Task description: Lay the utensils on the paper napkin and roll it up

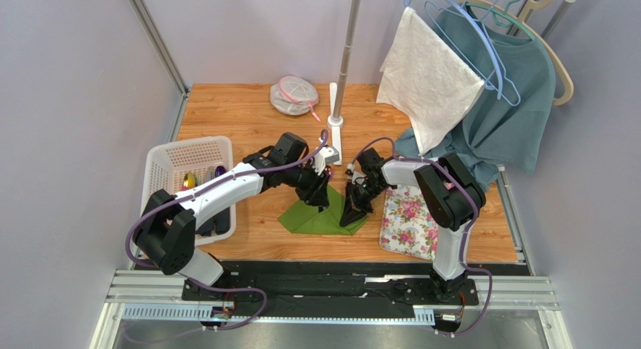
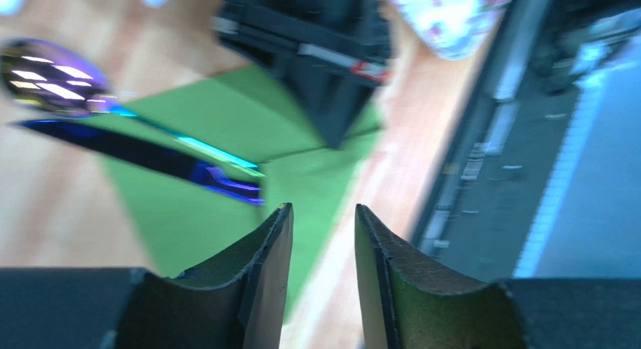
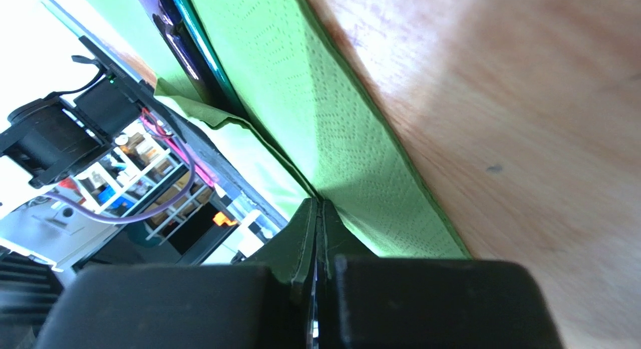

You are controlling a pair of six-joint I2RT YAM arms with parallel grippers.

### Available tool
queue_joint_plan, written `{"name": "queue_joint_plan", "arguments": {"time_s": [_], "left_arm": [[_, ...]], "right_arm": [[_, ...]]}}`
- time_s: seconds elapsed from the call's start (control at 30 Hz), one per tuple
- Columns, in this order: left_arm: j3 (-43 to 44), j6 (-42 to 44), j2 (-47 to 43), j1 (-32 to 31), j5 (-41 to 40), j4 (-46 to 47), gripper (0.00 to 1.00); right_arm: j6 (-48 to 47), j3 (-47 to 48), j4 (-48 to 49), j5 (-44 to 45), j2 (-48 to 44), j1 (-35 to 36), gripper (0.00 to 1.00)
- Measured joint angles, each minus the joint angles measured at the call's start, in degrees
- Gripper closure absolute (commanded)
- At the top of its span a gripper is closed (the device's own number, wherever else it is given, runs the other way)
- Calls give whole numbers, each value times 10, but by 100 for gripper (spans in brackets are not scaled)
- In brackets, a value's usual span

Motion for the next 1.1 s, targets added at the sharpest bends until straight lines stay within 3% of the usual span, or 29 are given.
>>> {"name": "queue_joint_plan", "arguments": {"time_s": [0.13, 0.37, 0.87, 1.1], "left_arm": [[-35, -98, 3, 6, 79, 22, 64], [-76, -200, 67, 50, 137, 47, 74], [-57, -213, 174, 76, 105, 31, 92], [-37, -210, 205, 79, 91, 10, 96]], "right_arm": [[-9, 10, -10, 13, 0, 0, 100], [-32, 24, -22, 29, 0, 4, 100], [-48, 35, -36, 34, 0, 5, 98], [-44, 34, -27, 18, -59, 10, 94]]}}
